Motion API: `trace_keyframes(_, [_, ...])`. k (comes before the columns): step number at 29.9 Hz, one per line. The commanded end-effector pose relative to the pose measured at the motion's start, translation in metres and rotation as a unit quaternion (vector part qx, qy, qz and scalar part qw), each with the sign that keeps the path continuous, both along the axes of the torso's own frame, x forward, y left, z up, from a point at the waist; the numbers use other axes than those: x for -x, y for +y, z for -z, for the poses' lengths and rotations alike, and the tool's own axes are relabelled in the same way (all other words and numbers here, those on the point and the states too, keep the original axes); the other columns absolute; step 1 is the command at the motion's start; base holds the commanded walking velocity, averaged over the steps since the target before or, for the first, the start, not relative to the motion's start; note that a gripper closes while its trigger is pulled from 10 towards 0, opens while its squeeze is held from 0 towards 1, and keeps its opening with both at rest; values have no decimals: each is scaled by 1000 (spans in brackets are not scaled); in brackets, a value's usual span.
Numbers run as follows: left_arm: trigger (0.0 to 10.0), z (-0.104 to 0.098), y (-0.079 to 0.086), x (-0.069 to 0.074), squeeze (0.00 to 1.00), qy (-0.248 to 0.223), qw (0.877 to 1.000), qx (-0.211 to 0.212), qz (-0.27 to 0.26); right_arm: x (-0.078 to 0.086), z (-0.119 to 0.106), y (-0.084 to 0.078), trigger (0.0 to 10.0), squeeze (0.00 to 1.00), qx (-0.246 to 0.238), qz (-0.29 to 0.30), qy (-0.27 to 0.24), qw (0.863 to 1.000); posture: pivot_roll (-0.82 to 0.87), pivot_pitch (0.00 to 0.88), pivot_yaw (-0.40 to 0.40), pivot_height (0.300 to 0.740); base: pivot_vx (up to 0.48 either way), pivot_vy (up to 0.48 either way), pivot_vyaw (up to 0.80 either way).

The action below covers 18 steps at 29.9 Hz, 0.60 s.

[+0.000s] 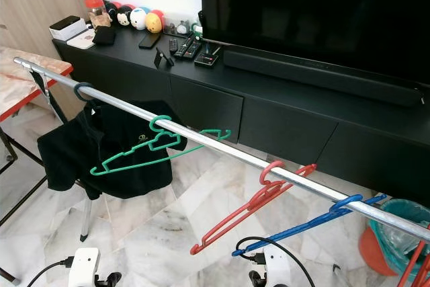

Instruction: Hang hanger

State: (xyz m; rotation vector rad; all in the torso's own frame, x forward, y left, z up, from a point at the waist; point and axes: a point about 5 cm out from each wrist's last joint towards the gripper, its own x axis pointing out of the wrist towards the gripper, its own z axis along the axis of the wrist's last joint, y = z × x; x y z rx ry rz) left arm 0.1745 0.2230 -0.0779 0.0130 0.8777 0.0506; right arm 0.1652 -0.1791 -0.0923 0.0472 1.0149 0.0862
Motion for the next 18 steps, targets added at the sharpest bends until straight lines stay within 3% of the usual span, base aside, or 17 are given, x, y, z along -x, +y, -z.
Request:
trace_keyframes(1, [10000,2,8,7,0,16,1000,-18,3,-1,0,5,10000,0,-4,-1,1,1000,21,0,-10,740,0,307,0])
trace_keyframes(10, [10000,5,11,11,0,35,999,-36,-10,-6,-2,4,10000,0,-2,-19,3,1000,153,0,-118,740,0,309,0])
trace_keyframes(18, [10000,8,-13,3,0,55,998,-40,4,-9,-3,1,10000,0,4,-24,8,1000,283,0,-253,740,0,223,0])
